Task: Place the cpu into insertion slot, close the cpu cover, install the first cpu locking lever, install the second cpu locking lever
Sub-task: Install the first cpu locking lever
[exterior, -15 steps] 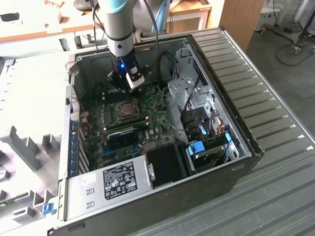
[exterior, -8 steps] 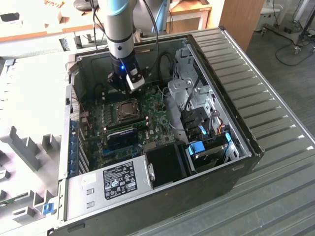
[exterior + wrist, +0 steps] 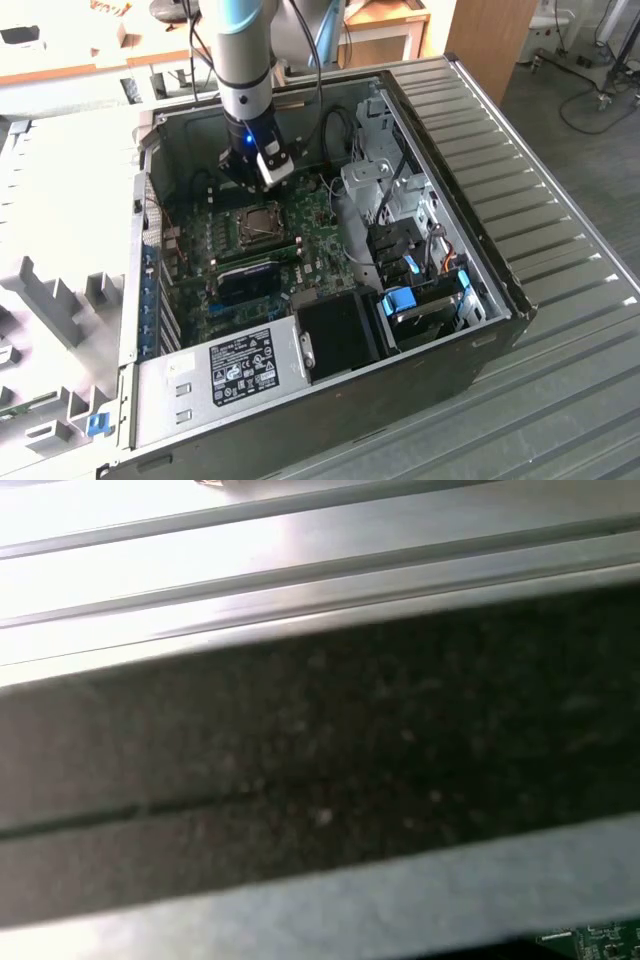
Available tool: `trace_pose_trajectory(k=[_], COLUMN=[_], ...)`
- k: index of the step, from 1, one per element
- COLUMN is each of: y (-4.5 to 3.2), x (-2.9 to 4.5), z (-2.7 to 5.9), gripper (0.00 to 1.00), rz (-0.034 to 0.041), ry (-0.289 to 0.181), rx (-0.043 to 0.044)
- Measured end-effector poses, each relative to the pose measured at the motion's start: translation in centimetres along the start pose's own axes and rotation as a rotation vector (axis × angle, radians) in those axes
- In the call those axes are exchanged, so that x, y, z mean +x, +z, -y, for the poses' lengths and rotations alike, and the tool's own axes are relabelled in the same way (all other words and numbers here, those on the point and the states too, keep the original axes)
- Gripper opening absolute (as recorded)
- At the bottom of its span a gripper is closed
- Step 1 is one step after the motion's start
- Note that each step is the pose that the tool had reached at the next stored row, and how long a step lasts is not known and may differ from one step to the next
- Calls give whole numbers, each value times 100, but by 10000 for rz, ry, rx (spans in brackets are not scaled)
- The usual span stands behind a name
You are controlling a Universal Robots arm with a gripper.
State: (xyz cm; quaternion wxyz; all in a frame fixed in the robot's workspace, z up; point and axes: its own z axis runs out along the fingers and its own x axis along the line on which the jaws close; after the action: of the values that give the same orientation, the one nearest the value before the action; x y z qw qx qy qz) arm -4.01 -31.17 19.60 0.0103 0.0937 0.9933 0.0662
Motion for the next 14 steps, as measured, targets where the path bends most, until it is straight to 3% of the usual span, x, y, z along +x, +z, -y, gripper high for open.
trace_pose_trajectory(k=[6,8,10,14], y=[12,6,-10,-63], x=[0,0,-1,-1], z=[2,1,-3,-9], gripper=[11,11,11,11], rz=[0,-10,-11,-18], ry=[1,3,4,5], rx=[-9,-63,-110,-117])
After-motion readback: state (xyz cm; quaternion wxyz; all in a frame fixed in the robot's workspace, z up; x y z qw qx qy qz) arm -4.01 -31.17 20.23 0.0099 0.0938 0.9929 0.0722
